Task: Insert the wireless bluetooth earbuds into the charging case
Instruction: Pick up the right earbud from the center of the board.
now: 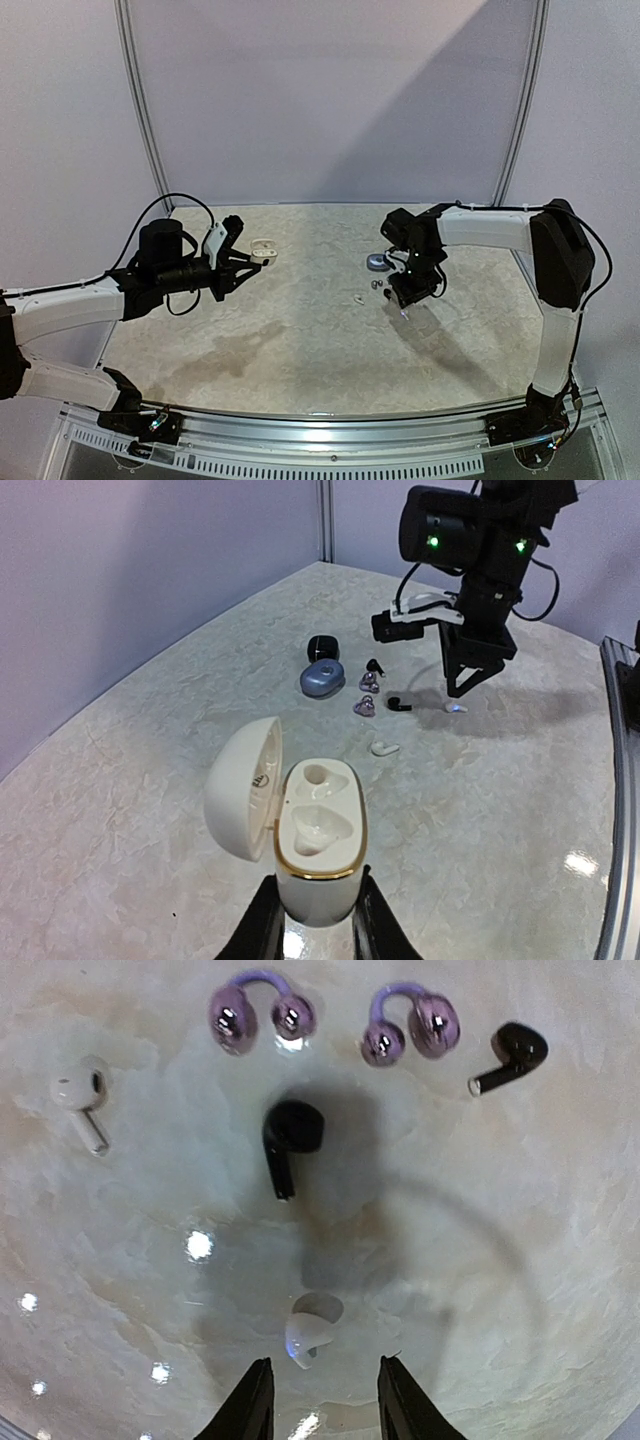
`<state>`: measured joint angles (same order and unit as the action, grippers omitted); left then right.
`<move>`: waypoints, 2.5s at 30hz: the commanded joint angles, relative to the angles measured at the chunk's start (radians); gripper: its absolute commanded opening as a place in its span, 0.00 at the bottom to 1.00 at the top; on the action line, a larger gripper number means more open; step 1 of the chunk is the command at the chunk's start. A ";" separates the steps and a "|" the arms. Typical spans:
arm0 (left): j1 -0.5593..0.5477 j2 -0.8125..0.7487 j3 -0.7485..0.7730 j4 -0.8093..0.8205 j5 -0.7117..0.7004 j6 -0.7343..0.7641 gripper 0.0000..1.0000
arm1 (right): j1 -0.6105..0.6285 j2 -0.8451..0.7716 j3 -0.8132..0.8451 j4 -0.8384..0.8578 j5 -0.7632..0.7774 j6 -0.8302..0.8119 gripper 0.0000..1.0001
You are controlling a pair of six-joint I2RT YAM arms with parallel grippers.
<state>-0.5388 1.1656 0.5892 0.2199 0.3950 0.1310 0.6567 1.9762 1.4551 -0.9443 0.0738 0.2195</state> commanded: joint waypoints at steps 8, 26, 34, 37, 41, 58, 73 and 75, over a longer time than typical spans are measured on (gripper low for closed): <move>-0.014 0.008 -0.008 0.009 -0.001 0.015 0.00 | 0.085 0.107 0.165 -0.128 0.122 0.159 0.28; -0.013 0.011 -0.015 0.018 -0.005 0.018 0.00 | 0.098 0.207 0.191 -0.178 0.181 0.172 0.23; -0.013 0.011 -0.015 0.018 -0.006 0.021 0.00 | 0.097 0.217 0.188 -0.170 0.199 0.159 0.18; -0.013 0.010 -0.017 0.018 -0.007 0.019 0.00 | 0.093 0.213 0.188 -0.159 0.192 0.152 0.11; -0.013 0.008 -0.017 0.012 -0.011 0.021 0.00 | 0.083 0.207 0.184 -0.158 0.178 0.144 0.05; -0.013 0.004 0.007 0.032 0.007 -0.017 0.00 | 0.015 -0.057 0.076 0.070 -0.036 0.033 0.00; -0.025 0.099 0.197 0.295 0.319 -0.262 0.00 | 0.048 -0.547 -0.075 1.044 -0.713 -0.517 0.00; -0.044 0.102 0.214 0.310 0.331 -0.277 0.00 | 0.073 -0.559 -0.076 1.089 -0.811 -0.588 0.00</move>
<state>-0.5426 1.2522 0.7593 0.4400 0.6380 -0.0650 0.6849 1.4330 1.4261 -0.1307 -0.4648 -0.1860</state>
